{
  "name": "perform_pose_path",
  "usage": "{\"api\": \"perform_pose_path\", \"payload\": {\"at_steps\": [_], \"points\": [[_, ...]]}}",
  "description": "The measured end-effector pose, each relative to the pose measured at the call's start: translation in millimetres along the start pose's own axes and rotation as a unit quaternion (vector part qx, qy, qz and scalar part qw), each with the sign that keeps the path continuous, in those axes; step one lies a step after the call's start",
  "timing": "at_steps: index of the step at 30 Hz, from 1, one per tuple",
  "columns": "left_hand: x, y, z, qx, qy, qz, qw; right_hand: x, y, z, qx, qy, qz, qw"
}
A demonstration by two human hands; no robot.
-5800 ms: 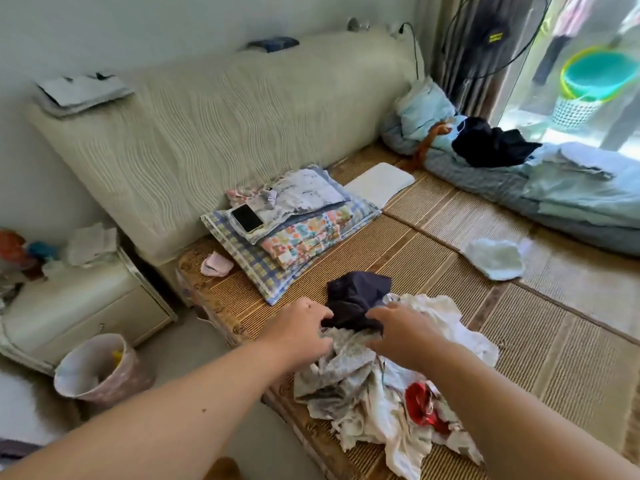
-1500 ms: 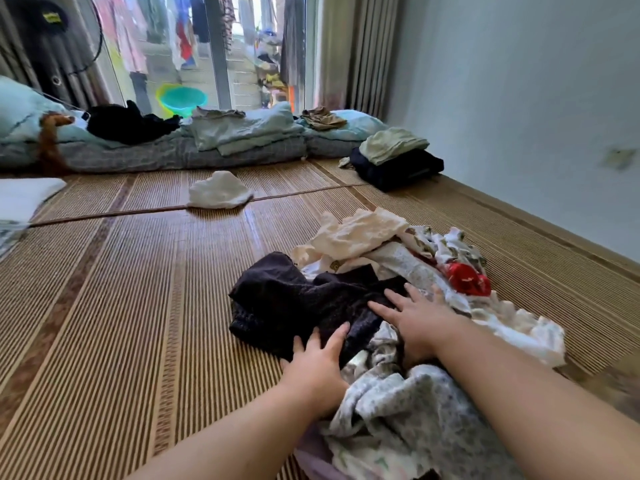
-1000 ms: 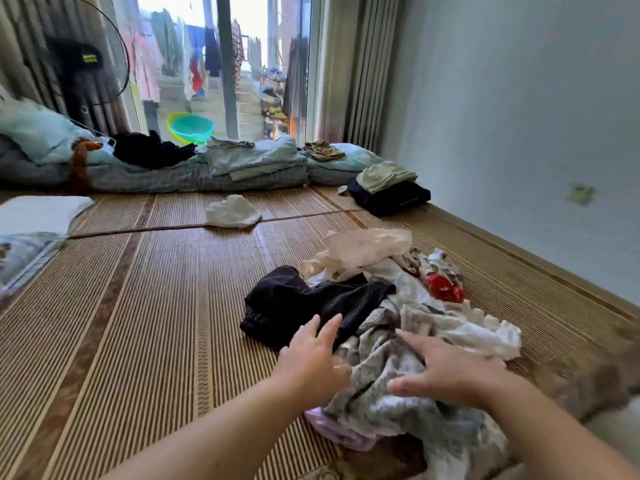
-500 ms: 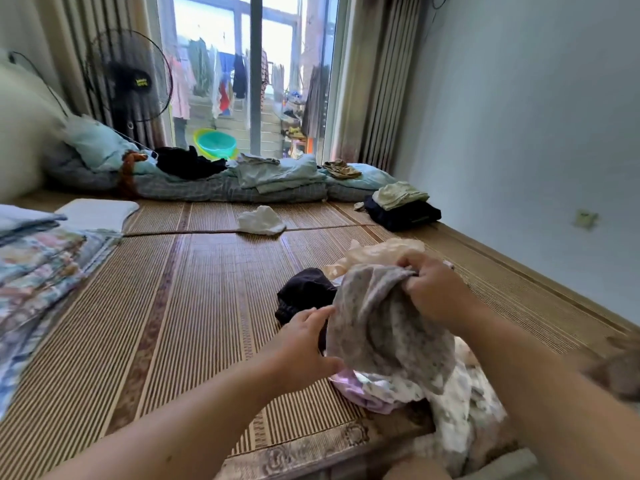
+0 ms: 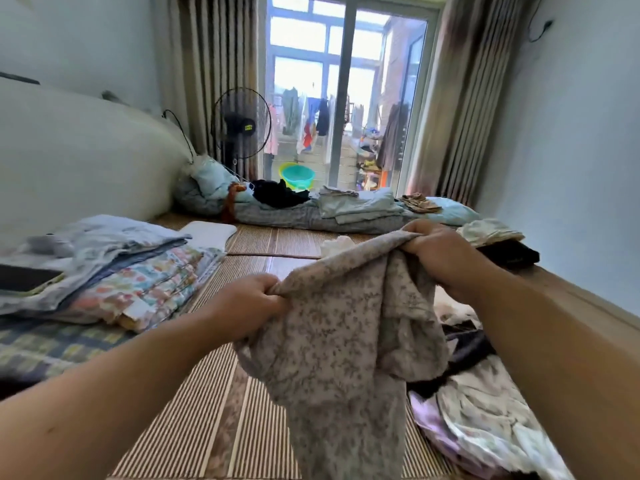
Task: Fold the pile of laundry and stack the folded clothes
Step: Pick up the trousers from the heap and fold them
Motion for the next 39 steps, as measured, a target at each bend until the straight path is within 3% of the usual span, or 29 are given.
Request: {"api": "perform_pose_path", "payload": {"at_steps": [4,8,11,14,17,20,25,30,35,39], "points": [[-2,-52,4,0.052,0.011,0.069,0.996,-15,58,-50,0.121,-0.017,-0.040,0.992],[-1,-128,-26,0.104,0.036,0.172,0.979,7,132,-120,0.215,-0.116,-0.117,0.962],[14,-173,-53,0.196,0.042,0.255,0.946,42,153,-160,0.264,-0.160,-0.088,0.947],[20,-187,-66,0.268,0.047,0.273,0.923,79,172,-199,0.243,-0.236,-0.096,0.936],[16,-178,-63,0.335,0.056,0.252,0.906,95,193,-226,0.298,-0.282,-0.106,0.906],[9,-160,-52,0.385,0.073,0.232,0.890,89,182,-225,0.292,-0.215,-0.089,0.928],[-2,-109,-45,0.501,0.047,0.192,0.843,98,110,-240,0.083,-0.188,-0.051,0.977],[-11,-66,-23,0.514,-0.006,0.127,0.848,78,83,-205,0.042,-0.145,-0.060,0.987],[-15,-63,-8,0.506,0.016,0.128,0.853,39,63,-130,0.043,-0.027,-0.039,0.998],[-17,-56,-8,0.520,0.046,0.120,0.844,24,45,-95,0.013,0.012,-0.011,1.000]]}}
Point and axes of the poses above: each hand's wrist, its own x-axis away from the middle knuckle, its own z-axis out of the back of the hand, y = z × x, the point moved 10 cm from there along -x, towards the middle knuckle, and after that the axes turned 4 degrees about -z, right-handed, at the moved point
